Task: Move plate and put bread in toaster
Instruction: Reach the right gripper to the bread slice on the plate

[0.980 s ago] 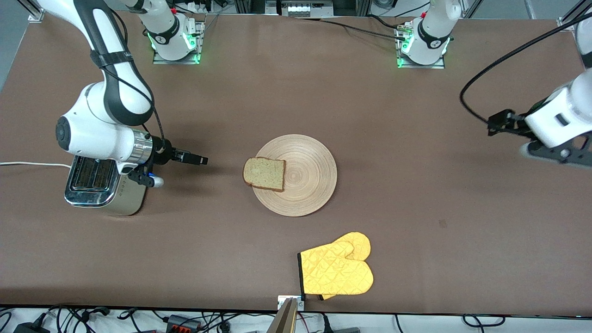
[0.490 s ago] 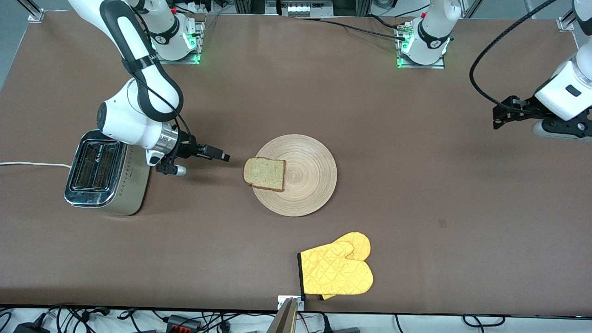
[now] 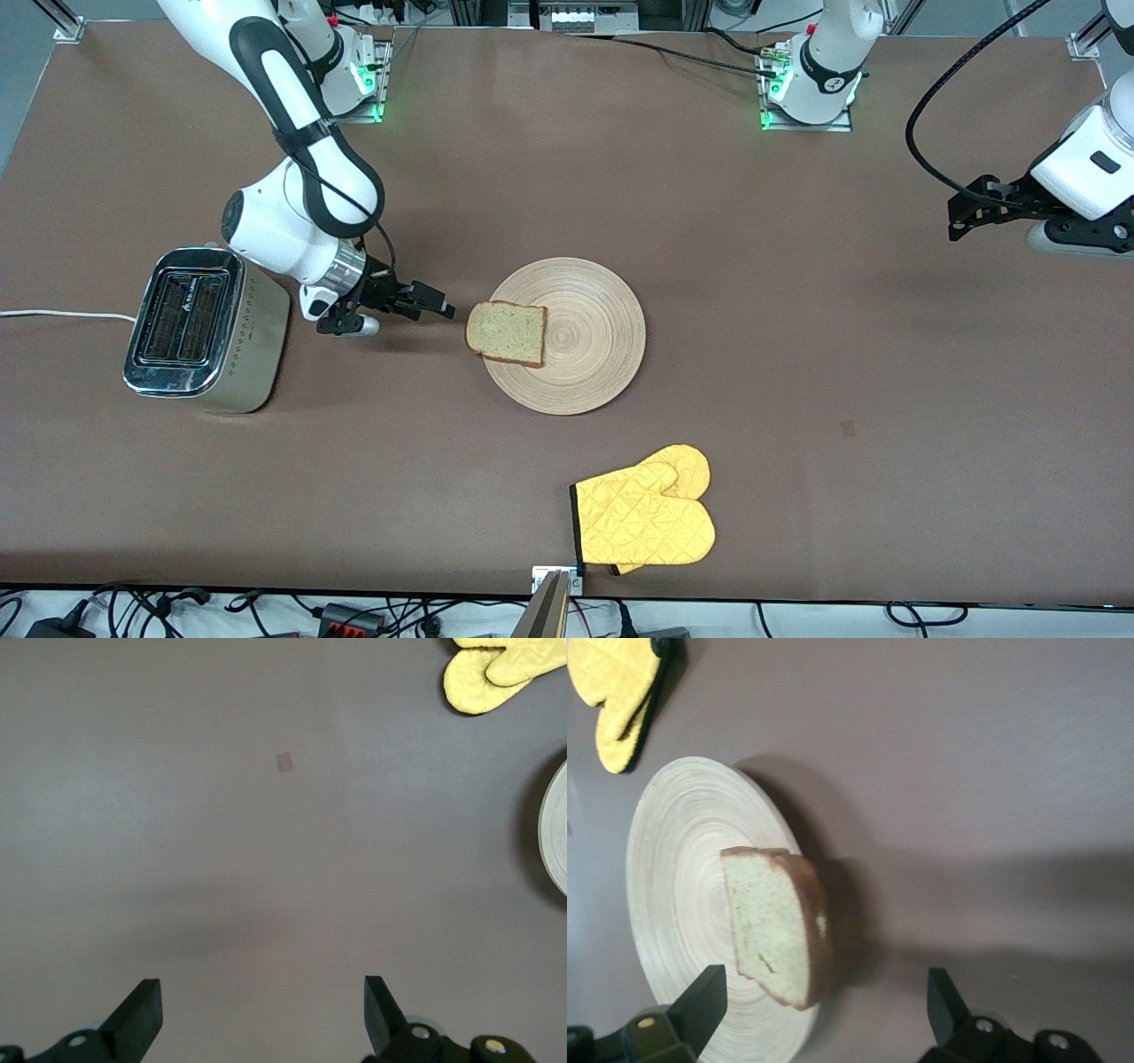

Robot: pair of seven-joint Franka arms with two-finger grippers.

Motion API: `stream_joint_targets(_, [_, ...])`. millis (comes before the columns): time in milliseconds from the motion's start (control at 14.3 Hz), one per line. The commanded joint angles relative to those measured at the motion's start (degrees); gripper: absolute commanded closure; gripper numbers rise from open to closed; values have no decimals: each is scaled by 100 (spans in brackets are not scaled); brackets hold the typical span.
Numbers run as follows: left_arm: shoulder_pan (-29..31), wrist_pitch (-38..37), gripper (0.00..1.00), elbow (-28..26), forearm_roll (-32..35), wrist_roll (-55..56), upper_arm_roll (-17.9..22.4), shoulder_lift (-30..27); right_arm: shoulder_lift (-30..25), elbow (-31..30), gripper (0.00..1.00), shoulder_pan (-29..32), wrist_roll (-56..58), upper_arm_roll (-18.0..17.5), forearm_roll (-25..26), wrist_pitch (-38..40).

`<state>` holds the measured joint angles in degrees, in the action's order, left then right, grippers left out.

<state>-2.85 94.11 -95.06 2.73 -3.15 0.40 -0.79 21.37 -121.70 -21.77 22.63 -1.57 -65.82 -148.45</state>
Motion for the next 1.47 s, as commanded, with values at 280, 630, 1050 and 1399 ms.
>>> stream_joint_targets(280, [-49, 125, 0, -338, -150, 86, 49, -281, 640, 261, 0, -99, 2664, 25, -2749, -70])
stream_joint_targets(630, [-40, 116, 0, -338, -141, 77, 75, -272, 781, 436, 0, -108, 2790, 17, -3023, -61])
stream_joint_targets(1050, [-49, 107, 0, -329, -132, 77, 31, -272, 974, 604, 4, -205, 2817, 17, -3304, -61])
stream_joint_targets(1399, [-49, 99, 0, -329, -132, 86, 31, -272, 1036, 700, 26, -231, 2825, 17, -3323, -61])
